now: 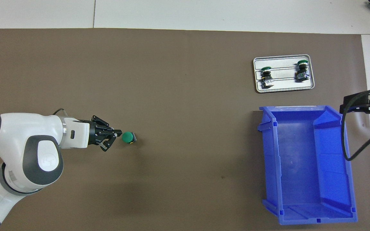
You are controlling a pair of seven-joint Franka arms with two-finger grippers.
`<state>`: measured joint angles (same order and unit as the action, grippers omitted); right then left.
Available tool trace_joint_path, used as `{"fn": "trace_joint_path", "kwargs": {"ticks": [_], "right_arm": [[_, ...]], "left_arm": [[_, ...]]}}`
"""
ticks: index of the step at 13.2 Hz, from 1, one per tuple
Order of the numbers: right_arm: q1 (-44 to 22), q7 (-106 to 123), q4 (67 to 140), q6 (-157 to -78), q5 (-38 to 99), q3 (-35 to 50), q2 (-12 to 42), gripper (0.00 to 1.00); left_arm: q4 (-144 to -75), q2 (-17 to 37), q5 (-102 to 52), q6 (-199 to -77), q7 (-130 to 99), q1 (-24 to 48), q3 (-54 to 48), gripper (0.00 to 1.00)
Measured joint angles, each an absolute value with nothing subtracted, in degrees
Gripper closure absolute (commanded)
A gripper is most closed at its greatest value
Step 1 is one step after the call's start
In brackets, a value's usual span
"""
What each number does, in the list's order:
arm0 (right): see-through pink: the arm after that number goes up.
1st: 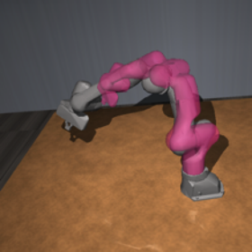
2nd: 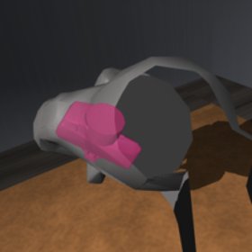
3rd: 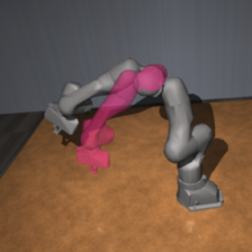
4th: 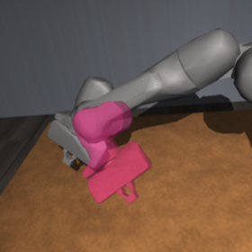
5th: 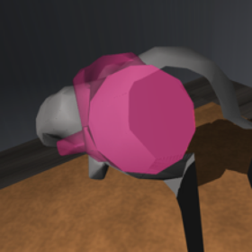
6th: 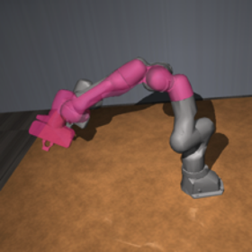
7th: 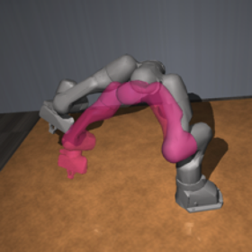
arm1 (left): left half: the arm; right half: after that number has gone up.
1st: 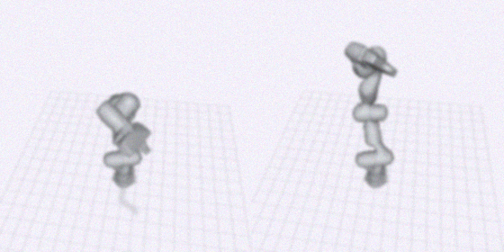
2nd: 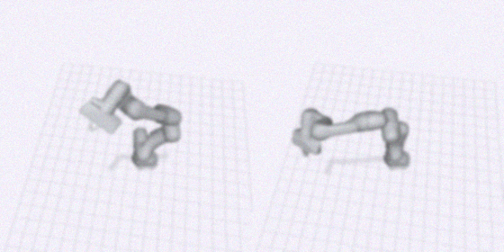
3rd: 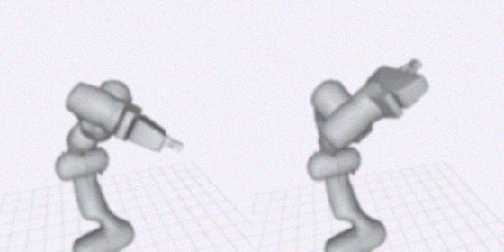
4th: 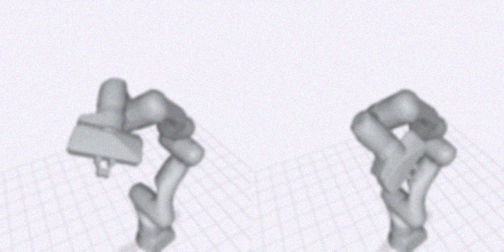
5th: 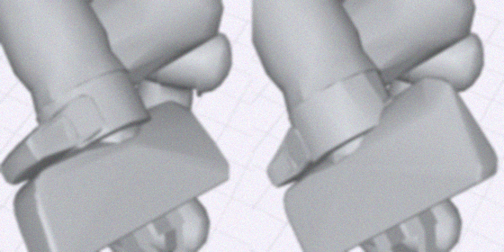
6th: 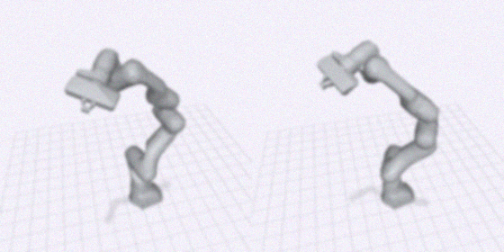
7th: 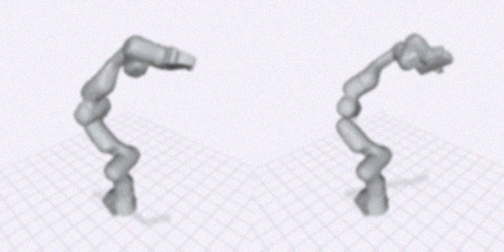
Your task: Place and press button with both arms
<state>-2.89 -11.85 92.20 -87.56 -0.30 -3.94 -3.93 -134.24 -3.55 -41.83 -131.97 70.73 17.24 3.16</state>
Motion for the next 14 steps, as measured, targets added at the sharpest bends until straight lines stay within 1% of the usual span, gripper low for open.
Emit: {"fn": "trace_joint_path", "kwargs": {"ticks": [5,14], "right_arm": [[-2.89,-11.85,92.2,-87.56,-0.3,-3.94,-3.93,0.0],[-2.65,-11.77,92.2,-87.55,-0.3,-4.02,-4.13,0.0]], "left_arm": [[-134.27,-2.63,-40.21,-135.3,68.18,20.09,3.09,1.0],[-135.34,-2.32,-39.26,-138.13,67.71,21.53,3.15,1.0]]}}
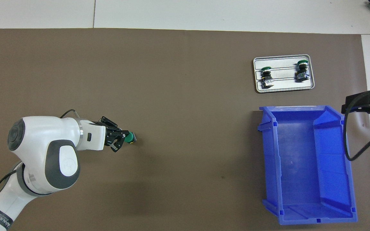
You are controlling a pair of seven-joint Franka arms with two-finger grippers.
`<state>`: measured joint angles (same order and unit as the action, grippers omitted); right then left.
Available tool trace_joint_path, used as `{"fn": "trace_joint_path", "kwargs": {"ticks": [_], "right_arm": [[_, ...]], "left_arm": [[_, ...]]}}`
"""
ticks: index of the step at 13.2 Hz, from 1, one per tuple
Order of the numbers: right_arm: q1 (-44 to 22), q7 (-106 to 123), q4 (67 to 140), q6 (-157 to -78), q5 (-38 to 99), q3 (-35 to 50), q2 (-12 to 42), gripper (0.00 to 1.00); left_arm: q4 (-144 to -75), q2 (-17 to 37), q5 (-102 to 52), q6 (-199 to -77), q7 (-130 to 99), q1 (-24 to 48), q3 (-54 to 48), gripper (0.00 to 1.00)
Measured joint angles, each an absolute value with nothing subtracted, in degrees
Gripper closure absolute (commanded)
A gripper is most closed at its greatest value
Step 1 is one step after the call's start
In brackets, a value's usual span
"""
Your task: Place and press button with both arms
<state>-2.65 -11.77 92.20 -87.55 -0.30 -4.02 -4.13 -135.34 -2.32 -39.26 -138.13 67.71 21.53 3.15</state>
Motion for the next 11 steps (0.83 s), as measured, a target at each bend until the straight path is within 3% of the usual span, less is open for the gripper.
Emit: {"fn": "trace_joint_path", "kwargs": {"ticks": [7,11], "right_arm": [[-2.83,-2.01,92.47,-87.55,-0.9,-3.93,-4.14,0.0],[-3.76,-1.54,93.23,-87.57,-1.18,-3.77,-4.14,0.0]], "left_arm": [[-135.64,-2.78,-39.25,-138.45,67.7,22.12,3.47,1.0],[-129.63,-3.01,-39.24,-130.77,65.87,20.36,4.28,1.0]]}}
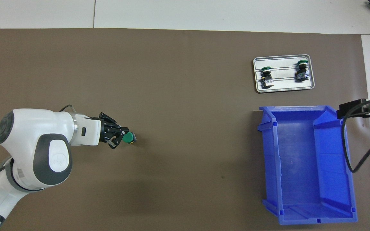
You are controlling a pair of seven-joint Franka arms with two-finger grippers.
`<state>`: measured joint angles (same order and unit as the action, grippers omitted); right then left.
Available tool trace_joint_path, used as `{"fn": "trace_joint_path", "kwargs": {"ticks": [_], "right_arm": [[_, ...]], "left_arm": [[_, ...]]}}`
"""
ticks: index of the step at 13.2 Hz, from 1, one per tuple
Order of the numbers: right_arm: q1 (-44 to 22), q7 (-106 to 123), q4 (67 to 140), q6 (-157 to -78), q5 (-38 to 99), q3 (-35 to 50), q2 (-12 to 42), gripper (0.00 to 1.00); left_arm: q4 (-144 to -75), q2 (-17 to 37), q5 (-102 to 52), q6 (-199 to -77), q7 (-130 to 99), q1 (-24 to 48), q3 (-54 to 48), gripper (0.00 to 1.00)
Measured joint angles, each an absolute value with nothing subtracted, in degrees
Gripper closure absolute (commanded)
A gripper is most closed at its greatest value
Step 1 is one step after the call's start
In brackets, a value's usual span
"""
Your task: Place and press button with both arms
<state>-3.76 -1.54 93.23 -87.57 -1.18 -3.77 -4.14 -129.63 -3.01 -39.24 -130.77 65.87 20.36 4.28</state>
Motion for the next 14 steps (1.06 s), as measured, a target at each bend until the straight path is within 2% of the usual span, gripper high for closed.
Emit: {"fn": "trace_joint_path", "kwargs": {"ticks": [4,10,11,12,13,14], "right_arm": [[-7.42,-2.9,93.4,-88.95,-1.2,-3.67,-3.87,0.0],[-28.03,-24.02,93.8,-100.99,-0.41,-2.76,2.62,0.0],[-31.93,-27.08,93.78,-104.26,-0.33,-2.68,4.79,0.0],[-35.74,-30.1,93.42,-107.71,-0.31,-2.63,7.52,0.0],[-39.78,-34.04,92.49,-111.58,-0.31,-2.6,11.19,0.0],[-42.81,-37.01,91.42,-114.92,-0.32,-2.56,14.7,0.0]], "left_arm": [[-123.66,-3.03,-33.07,-126.64,60.58,16.13,4.6,1.0],[-114.56,-3.48,-7.25,-113.43,39.51,13.02,4.47,1.0],[-113.42,-3.94,-4.22,-111.35,35.26,13.06,4.28,0.75],[-112.63,-4.54,-1.54,-109.75,30.53,13.07,4.12,0.26],[-112.06,-5.37,0.72,-108.87,24.55,13.07,3.93,0.0],[-111.76,-6.15,1.49,-108.22,19.28,13.07,3.8,0.0]]}}
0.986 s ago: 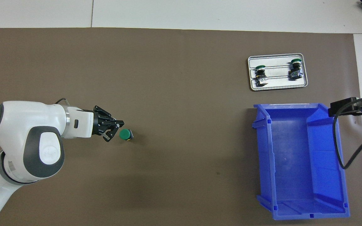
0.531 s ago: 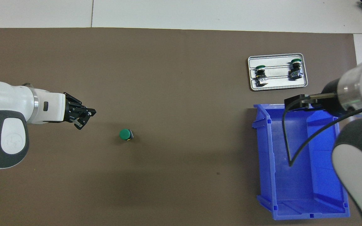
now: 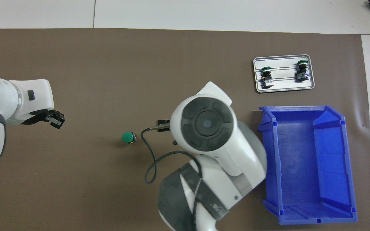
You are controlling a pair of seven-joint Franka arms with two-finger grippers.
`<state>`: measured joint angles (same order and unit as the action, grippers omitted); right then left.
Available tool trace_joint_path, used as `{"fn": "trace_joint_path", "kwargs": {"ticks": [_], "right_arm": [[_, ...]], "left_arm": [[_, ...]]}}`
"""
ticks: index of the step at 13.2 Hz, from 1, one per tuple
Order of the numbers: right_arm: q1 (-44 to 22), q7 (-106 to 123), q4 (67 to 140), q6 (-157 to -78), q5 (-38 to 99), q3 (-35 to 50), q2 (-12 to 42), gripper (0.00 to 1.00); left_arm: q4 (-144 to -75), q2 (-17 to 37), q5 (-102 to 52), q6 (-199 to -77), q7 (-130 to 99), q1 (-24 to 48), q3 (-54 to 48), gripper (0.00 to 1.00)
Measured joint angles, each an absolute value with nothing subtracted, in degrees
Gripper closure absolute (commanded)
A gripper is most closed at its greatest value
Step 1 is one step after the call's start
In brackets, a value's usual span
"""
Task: Place and press button with both arms
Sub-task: 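Withdraw the left gripper while the right gripper grasps the button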
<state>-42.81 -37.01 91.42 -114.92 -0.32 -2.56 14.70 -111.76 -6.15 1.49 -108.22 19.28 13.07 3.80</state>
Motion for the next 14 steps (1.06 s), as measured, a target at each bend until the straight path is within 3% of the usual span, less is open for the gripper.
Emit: {"fn": "trace_joint_path", "kwargs": {"ticks": [4,7,14], "right_arm": [[-49.83,-41.18,88.82,-124.05,-0.35,-2.59,25.66,0.0],[-53.1,-44.89,83.52,-127.73,-1.16,-2.67,33.41,0.0],[-52.07,-44.53,80.9,-134.84,-6.97,-3.07,36.95,0.0]], "left_arm": [[-108.84,-7.27,1.82,-104.25,8.14,12.9,4.27,0.0],[-102.03,-6.49,-0.9,-97.97,7.01,8.94,4.79,0.0],[-82.3,2.67,-1.76,-87.08,7.03,5.18,4.59,0.0]]}}
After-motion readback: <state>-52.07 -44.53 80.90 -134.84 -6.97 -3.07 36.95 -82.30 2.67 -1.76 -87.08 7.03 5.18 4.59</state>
